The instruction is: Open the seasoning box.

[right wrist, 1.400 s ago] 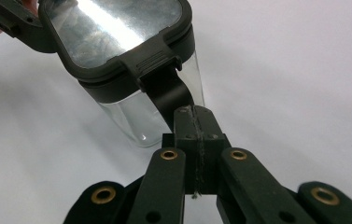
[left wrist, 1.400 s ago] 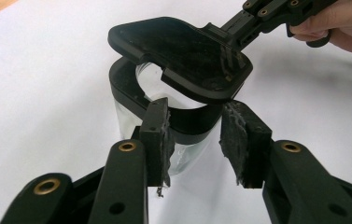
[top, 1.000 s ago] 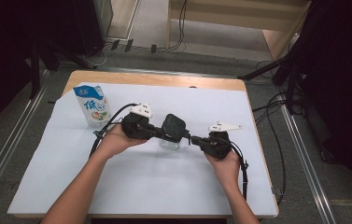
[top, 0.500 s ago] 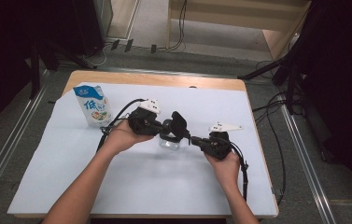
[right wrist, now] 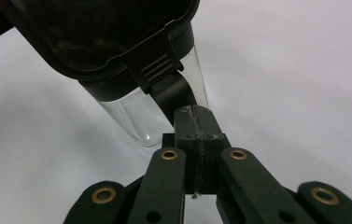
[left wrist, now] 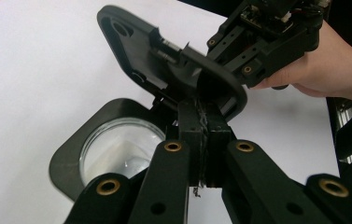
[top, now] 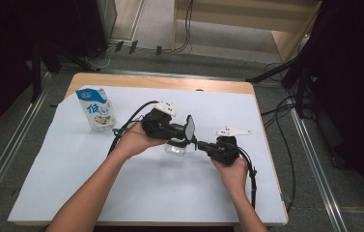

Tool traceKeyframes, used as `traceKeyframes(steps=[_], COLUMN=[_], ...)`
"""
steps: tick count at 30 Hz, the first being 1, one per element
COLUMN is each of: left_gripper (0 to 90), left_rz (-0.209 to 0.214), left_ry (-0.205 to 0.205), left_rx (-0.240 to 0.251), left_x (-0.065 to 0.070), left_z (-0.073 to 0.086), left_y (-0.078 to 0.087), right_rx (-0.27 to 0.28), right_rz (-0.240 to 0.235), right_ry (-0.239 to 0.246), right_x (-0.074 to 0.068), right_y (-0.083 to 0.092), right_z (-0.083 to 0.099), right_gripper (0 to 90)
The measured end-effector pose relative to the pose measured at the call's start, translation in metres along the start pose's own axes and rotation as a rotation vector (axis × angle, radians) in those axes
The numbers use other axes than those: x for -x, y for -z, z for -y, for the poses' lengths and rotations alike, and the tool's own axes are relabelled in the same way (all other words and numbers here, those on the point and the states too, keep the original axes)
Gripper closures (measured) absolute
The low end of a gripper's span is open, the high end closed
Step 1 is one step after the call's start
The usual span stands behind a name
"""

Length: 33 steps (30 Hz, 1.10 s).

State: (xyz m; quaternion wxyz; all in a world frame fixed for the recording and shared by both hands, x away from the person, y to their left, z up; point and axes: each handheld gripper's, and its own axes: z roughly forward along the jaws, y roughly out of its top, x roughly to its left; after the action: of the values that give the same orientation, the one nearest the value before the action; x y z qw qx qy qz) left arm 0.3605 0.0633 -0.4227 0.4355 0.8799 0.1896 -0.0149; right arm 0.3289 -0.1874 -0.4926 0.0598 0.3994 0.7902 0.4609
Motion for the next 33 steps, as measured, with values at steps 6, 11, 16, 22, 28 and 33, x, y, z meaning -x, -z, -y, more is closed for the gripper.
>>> traceKeyframes(steps=[6, 11, 16, 22, 28, 33], left_gripper=[90.0, 90.0, 89.9, 89.7, 89.7, 89.2], left_rz=[0.014, 0.009, 0.008, 0.005, -0.006, -0.006], left_ry=[-0.021, -0.020, -0.021, -0.014, 0.013, 0.021], left_rx=[-0.021, -0.035, -0.039, -0.040, -0.018, -0.011], left_x=[0.004, 0.005, 0.005, 0.004, 0.004, 0.002], left_z=[-0.008, -0.011, -0.013, -0.014, -0.016, -0.015], left_y=[-0.011, -0.018, -0.021, -0.023, -0.027, -0.026], right_rx=[0.004, 0.008, 0.004, 0.006, 0.009, 0.011], right_rz=[-0.002, -0.001, 0.000, 0.004, 0.011, 0.007], right_ry=[-0.006, -0.011, -0.013, -0.016, -0.024, -0.026], right_x=[0.000, 0.000, 0.001, 0.001, 0.004, 0.004], right_y=[-0.001, -0.001, -0.002, -0.003, -0.004, -0.006], right_z=[0.000, 0.000, 0.000, 0.000, -0.001, -0.002], right_gripper=[90.0, 90.0, 90.0, 90.0, 90.0, 90.0])
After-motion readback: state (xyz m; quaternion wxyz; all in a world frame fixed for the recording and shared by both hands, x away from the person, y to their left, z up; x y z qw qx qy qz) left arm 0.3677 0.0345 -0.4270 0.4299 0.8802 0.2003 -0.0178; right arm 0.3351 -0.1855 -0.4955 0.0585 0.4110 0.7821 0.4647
